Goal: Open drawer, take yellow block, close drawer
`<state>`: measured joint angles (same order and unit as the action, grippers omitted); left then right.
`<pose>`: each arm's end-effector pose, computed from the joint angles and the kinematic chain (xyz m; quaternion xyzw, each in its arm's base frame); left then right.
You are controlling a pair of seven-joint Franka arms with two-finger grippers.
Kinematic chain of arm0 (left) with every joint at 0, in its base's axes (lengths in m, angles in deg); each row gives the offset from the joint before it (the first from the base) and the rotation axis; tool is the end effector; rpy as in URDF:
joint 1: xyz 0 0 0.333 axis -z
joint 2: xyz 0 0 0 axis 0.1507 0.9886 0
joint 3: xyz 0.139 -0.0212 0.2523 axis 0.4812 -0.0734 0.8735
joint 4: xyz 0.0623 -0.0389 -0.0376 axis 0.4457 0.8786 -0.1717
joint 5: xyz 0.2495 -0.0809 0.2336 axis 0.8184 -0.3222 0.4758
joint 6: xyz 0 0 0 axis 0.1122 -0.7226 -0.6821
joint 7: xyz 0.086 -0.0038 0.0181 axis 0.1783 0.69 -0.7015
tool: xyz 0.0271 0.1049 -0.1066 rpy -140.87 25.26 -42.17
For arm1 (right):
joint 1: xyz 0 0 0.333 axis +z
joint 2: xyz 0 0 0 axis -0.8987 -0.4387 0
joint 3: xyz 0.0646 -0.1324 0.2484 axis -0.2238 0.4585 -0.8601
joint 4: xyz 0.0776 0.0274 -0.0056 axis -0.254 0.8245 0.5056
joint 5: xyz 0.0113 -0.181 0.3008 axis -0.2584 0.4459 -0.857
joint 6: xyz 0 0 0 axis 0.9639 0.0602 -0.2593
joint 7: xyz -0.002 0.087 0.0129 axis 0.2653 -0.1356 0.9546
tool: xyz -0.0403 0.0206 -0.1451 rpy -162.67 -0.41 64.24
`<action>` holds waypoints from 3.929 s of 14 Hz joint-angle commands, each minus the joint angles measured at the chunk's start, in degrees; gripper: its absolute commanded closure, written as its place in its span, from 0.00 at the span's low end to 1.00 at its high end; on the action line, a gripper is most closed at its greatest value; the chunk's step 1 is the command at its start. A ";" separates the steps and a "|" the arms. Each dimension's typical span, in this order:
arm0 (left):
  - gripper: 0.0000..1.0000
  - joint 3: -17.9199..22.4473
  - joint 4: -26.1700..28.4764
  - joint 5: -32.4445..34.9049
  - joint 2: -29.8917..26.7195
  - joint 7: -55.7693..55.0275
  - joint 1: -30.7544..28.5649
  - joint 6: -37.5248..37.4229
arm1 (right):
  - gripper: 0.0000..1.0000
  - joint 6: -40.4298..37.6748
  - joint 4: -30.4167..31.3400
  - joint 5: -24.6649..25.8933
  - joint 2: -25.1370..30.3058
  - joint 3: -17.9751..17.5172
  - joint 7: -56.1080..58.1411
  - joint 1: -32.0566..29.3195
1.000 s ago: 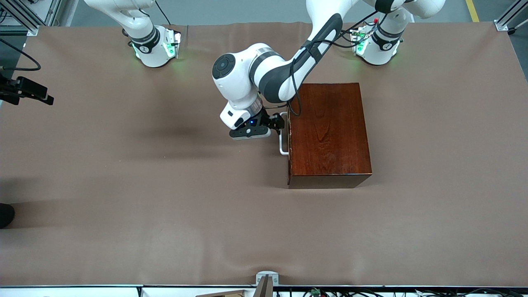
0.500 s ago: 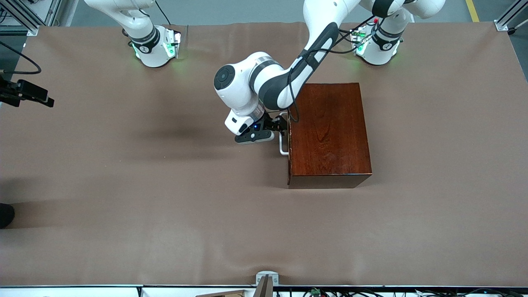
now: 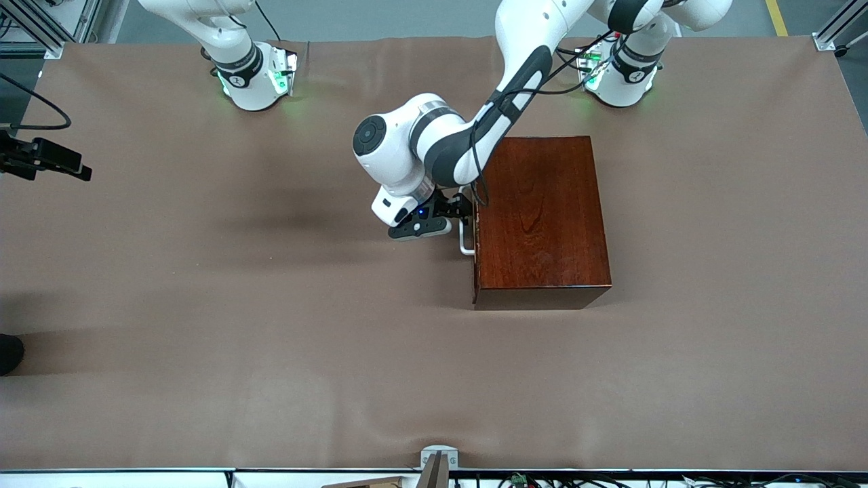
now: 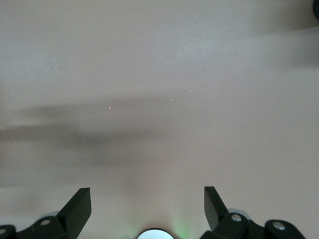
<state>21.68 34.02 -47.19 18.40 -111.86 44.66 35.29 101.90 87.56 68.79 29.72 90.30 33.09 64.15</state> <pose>0.4306 -0.5056 0.2326 -0.9840 -0.0087 -0.0381 0.1738 0.4933 -0.0609 0.5372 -0.9975 0.0236 0.0626 0.0248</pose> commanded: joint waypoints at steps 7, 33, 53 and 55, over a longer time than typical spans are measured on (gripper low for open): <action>0.00 -0.32 -2.48 1.16 3.09 -7.39 1.25 6.14 | 0.00 -0.38 -2.05 0.67 -0.45 -0.58 0.30 0.09; 0.00 -0.94 -3.35 -3.41 3.62 -15.66 1.51 20.74 | 0.00 -1.17 -2.84 0.49 -1.59 -0.40 0.21 0.00; 0.00 -0.94 -6.34 -5.17 3.62 -19.71 2.13 24.34 | 0.00 -1.52 -2.93 -0.64 -1.86 -0.40 -1.45 0.00; 0.00 -0.85 -6.34 -5.17 3.53 -19.62 2.13 24.26 | 0.00 -1.52 -2.84 -0.82 -1.86 -0.58 -4.08 0.09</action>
<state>20.97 31.91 -51.45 19.22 -130.47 46.59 58.78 101.18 85.89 68.71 28.47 89.89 31.75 64.09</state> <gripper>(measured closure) 0.000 0.000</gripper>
